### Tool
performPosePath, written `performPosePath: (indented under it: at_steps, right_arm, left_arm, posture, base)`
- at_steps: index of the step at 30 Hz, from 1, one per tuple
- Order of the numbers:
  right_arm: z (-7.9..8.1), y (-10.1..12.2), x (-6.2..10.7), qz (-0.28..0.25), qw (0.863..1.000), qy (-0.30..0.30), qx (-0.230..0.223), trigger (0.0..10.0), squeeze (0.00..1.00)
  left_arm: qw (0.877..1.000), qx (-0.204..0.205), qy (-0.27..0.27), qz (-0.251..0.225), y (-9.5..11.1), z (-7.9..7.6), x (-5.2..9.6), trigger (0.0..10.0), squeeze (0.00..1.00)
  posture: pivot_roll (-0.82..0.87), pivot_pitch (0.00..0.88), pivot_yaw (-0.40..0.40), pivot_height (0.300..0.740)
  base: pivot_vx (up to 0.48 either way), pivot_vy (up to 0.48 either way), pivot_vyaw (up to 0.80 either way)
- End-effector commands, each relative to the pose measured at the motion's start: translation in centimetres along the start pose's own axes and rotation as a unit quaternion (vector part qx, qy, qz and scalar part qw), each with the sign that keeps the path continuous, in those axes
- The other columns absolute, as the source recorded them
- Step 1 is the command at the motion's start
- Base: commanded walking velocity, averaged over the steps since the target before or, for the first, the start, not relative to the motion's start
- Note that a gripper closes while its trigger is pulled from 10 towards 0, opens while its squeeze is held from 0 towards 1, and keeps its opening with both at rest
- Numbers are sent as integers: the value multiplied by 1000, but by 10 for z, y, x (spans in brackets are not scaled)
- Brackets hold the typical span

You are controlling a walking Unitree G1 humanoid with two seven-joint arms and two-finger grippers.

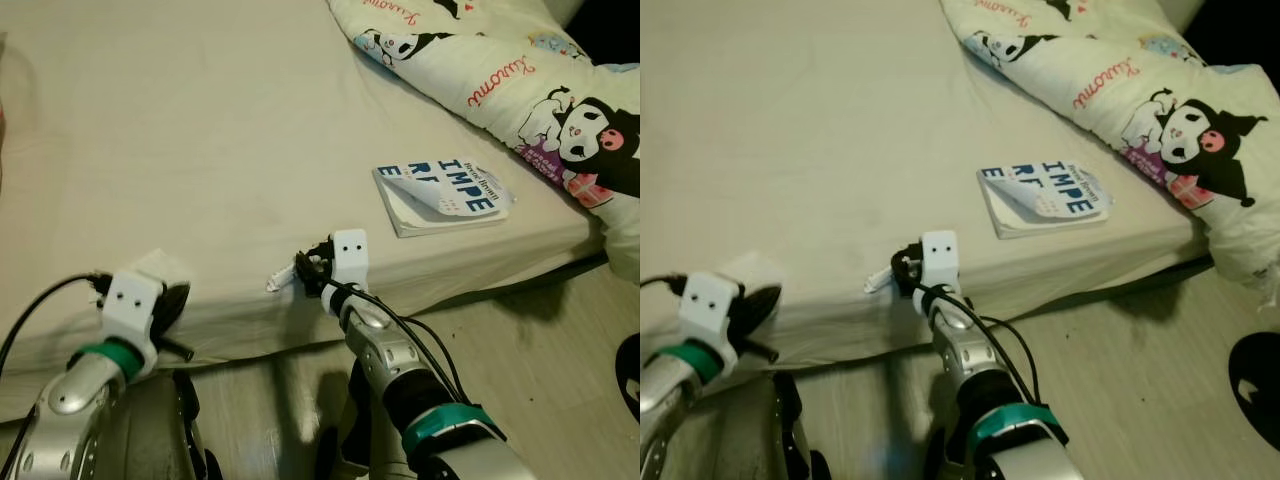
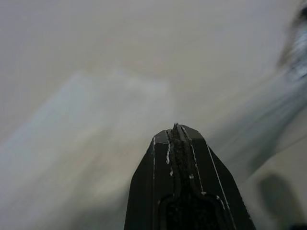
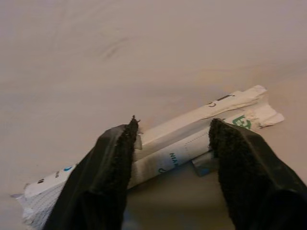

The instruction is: Clean up the room

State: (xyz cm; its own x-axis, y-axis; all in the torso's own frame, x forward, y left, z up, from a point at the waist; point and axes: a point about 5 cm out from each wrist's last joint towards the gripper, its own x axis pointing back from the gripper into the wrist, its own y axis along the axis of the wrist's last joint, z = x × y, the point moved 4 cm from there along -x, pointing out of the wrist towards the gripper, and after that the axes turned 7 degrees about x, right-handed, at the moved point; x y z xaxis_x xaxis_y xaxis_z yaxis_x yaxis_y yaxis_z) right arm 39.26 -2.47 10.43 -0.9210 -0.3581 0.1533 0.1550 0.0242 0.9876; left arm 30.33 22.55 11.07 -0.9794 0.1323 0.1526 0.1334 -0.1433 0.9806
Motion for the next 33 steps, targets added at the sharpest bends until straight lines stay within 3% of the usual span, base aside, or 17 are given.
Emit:
performPosePath:
  at_steps: [1, 2, 3, 11, 12, 13, 14, 15, 19, 20, 21, 27, 30, 33]
  right_arm:
    - [32, -16, 1, 28, 998, 32, -39, 0, 0]
    - [30, -12, 1, 18, 998, 33, -46, 0, 0]
    - [28, -9, 1, 8, 998, 33, -53, 0, 0]
    - [17, -1, 3, -19, 997, 25, -69, 0, 0]
    - [15, 0, 3, -25, 997, 23, -72, 0, 0]
    - [15, 0, 3, -25, 997, 23, -72, 0, 0]
    - [11, 7, 5, -41, 996, 23, -82, 0, 0]
    - [10, 10, 6, -49, 995, 23, -85, 0, 0]
    - [9, 12, 7, -54, 994, 24, -87, 0, 0]
    - [7, 18, 8, -68, 993, 25, -94, 0, 0]
    - [3, 26, 11, -85, 991, 25, -102, 0, 0]
    - [-7, 44, 20, -122, 986, 24, -115, 0, 0]
    - [-11, 48, 24, -133, 984, 23, -118, 0, 0]
    - [-16, 48, 30, -144, 982, 16, -124, 0, 0]
  left_arm:
    - [1000, -14, 21, 8, -8, 7, 1, 10000, 0]
    - [999, -28, 40, 2, -6, 16, -1, 10000, 467]
    - [998, -32, 52, -6, -2, 22, -3, 10000, 1000]
    - [996, -39, 82, -4, 2, 37, -8, 10000, 1000]
    - [996, -27, 81, -1, 0, 38, -9, 10000, 0]
    - [996, -27, 81, -1, 0, 38, -9, 10000, 0]
    - [997, 11, 79, 18, -10, 38, -11, 10000, 0]
    - [997, 25, 75, 25, -15, 37, -12, 10000, 0]
    - [996, 31, 73, 29, -18, 36, -13, 10000, 0]
    - [995, 37, 75, 51, -30, 35, -13, 10000, 0]
    - [992, 48, 83, 78, -46, 35, -13, 0, 0]
    - [988, 52, 95, 111, -67, 35, -12, 0, 0]
    - [989, 39, 97, 104, -64, 36, -13, 0, 0]
    - [993, 13, 102, 65, -46, 39, -16, 0, 0]
  posture:
    - [123, 241, -88, 500]
    - [117, 239, -83, 500]
    - [114, 237, -82, 500]
    - [100, 229, -75, 500]
    - [100, 229, -75, 500]
    - [100, 229, -75, 500]
    - [100, 229, -75, 500]
    - [100, 229, -75, 500]
    - [100, 229, -75, 500]
    - [82, 220, -74, 500]
    - [74, 215, -73, 500]
    - [65, 202, -71, 500]
    - [64, 195, -69, 500]
    - [70, 177, -59, 500]
  base:
    - [0, 0, 0]
    - [0, 0, 0]
    - [0, 0, 0]
    - [0, 0, 0]
    - [0, 0, 0]
    - [0, 0, 0]
    - [0, 0, 0]
    - [0, 0, 0]
    - [0, 0, 0]
    - [0, 0, 0]
    - [0, 0, 0]
    - [0, 0, 0]
    - [0, 0, 0]
    - [0, 0, 0]
